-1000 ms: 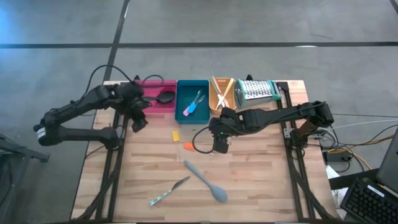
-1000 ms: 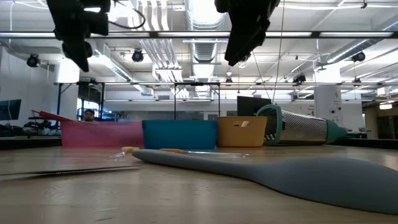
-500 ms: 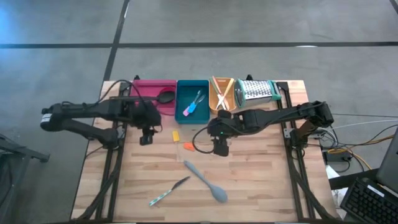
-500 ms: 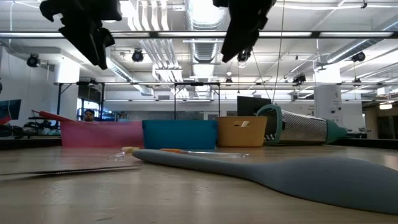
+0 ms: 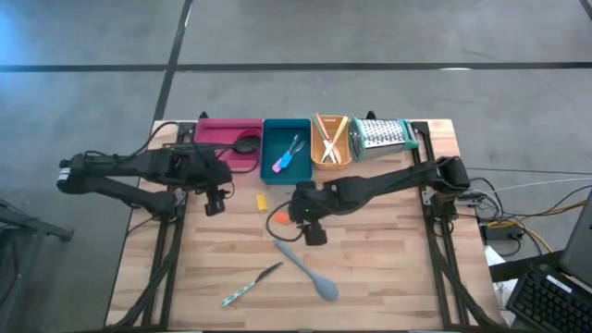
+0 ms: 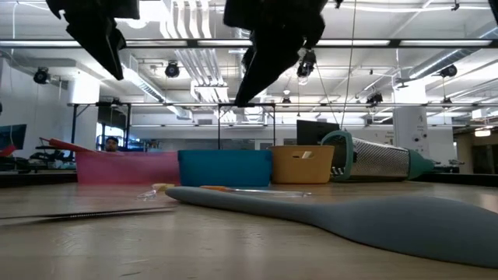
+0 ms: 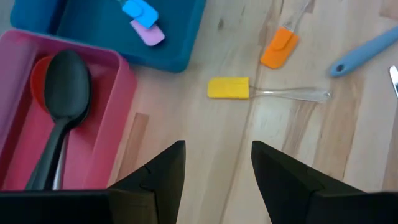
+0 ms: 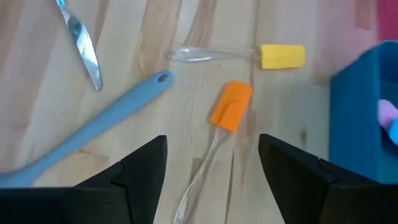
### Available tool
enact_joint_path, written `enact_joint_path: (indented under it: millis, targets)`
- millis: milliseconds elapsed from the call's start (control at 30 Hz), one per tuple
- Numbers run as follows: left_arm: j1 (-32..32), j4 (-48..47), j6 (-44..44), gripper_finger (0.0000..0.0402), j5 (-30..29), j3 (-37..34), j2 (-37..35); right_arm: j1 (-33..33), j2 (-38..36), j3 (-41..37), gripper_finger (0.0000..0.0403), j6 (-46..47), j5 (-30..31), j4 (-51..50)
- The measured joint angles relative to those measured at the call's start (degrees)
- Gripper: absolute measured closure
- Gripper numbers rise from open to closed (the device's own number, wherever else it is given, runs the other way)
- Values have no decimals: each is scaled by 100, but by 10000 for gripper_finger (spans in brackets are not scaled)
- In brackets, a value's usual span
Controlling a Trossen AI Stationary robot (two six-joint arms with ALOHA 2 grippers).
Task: Pick & Place Kitchen Items
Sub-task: Put the orange spatula into the blue bin
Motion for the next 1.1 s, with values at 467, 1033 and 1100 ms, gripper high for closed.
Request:
enact_joint_path:
  millis: [467,1033,1100]
  targets:
    - [1,-365,-189,213,-35,0,-443,-7,1643,1714,179,-752,-16,-1147]
    - [1,-731,-228,213,-36,0,-479,-438,2931,3052,130,-786,-457,-1944]
    - [1,-732,-228,213,-36,0,-479,-499,2939,2974,128,-785,-445,-1871]
